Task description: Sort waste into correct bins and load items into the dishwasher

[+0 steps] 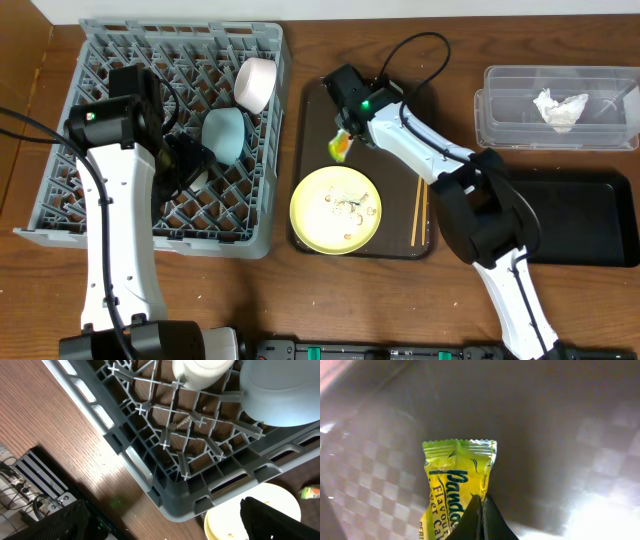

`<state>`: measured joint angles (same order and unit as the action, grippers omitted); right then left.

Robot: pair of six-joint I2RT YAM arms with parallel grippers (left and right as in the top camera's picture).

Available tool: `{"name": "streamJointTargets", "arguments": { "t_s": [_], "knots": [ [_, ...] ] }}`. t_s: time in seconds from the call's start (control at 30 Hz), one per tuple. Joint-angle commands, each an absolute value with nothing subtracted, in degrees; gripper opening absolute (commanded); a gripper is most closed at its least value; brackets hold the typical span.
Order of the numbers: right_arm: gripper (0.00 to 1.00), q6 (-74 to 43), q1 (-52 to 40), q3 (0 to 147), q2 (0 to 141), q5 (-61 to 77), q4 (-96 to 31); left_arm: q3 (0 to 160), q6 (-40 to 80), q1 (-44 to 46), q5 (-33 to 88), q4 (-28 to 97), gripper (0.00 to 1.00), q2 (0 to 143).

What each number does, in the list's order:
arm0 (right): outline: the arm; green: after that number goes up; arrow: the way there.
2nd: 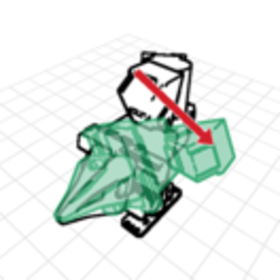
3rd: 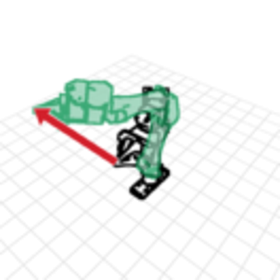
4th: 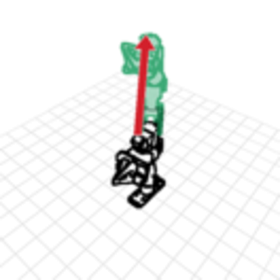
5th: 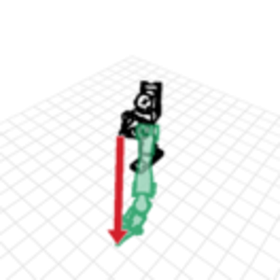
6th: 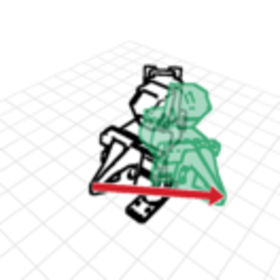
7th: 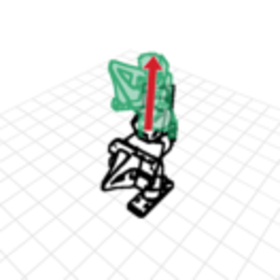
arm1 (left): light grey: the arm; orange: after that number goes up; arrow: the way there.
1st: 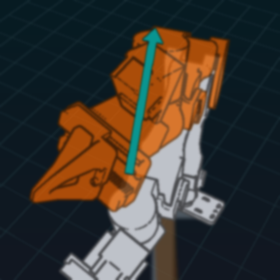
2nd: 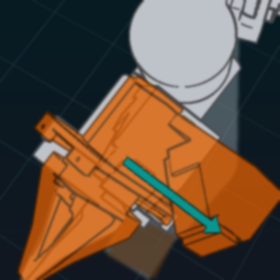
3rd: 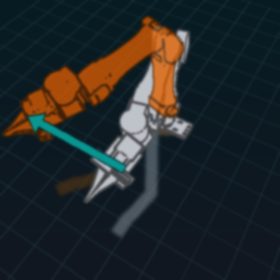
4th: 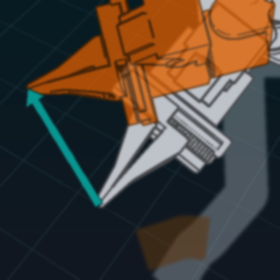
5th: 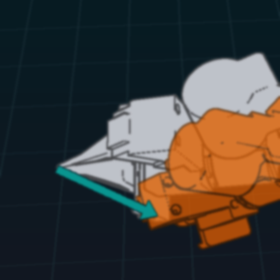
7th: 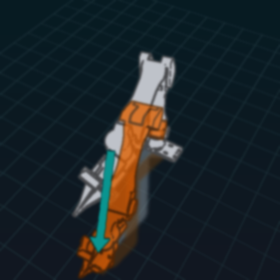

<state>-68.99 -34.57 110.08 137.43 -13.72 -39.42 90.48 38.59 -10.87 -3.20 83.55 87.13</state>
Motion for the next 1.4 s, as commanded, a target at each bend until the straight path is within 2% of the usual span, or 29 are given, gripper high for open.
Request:
{"name": "streamJointTargets", "arguments": {
  "t_s": [0.0,0.1,0.23,0.43,0.47,0.53,0.57,0.6,0.63,0.67,0.73,0.8,0.87,1.03,1.1,1.23,1.37],
  "knots": [
    [0.01,-61.67,-30.0,110.15,130.78,-14.15,-41.19,91.72,38.22,-11.14,-3.92,83.7,0.98,87.11],
    [0.01,-58.04,-24.99,110.15,121.99,-14.85,-43.79,91.72,38.22,-11.14,-3.92,83.7,0.98,87.11],
    [0.01,-57.14,-15.64,110.15,112.16,-21.17,-54.24,91.72,38.22,-11.14,-3.92,83.7,0.98,87.11],
    [0.01,-57.1,-3.03,109.34,112.64,-23.7,-65.8,91.72,38.22,-11.14,-3.92,83.7,0.98,87.11],
    [0.06,-56.82,-2.02,108.99,113.06,-23.11,-66.02,91.72,38.22,-11.14,-3.92,83.7,0.98,87.11],
    [0.25,-56.07,-0.16,107.92,114.1,-22.04,-66.0,91.72,38.22,-11.14,-3.92,83.7,0.98,87.11],
    [0.43,-56.07,0.62,107.28,114.41,-22.04,-65.89,91.72,38.22,-11.14,-3.92,83.7,0.98,87.11],
    [0.67,-56.07,1.34,106.37,114.5,-22.24,-65.19,91.72,38.22,-11.14,-3.92,83.7,0.98,87.11],
    [0.78,-56.05,1.65,106.04,114.5,-22.31,-64.86,91.72,38.22,-11.14,-3.92,83.7,0.98,87.11],
    [0.99,-55.96,2.72,105.73,114.5,-22.41,-64.71,91.72,38.22,-11.14,-3.92,83.7,0.98,87.11],
    [0.99,-52.4,3.97,105.75,114.26,-21.04,-64.69,91.72,38.22,-11.14,-3.92,83.7,0.98,87.11],
    [0.99,-44.1,4.6,105.75,113.38,-14.68,-64.18,91.72,38.22,-11.14,-3.92,83.7,0.98,87.11],
    [0.96,-28.29,4.64,105.75,111.59,3.44,-60.8,91.72,38.22,-11.14,-3.92,83.7,0.98,87.11],
    [0.98,-1.83,0.4,105.75,107.85,44.18,-58.92,91.72,38.22,-11.14,-3.92,83.7,0.98,87.11],
    [0.99,0.99,-4.47,105.73,107.68,42.65,-62.43,91.72,38.22,-11.14,-3.92,83.72,0.98,87.11],
    [0.99,-0.67,-16.75,105.49,108.99,23.7,-69.93,91.72,38.22,-11.14,-3.92,83.7,0.98,87.11],
    [0.98,-21.78,-28.64,101.86,109.95,-0.86,-70.24,91.72,38.22,-11.14,-3.92,83.7,0.98,87.11]
  ]
}}
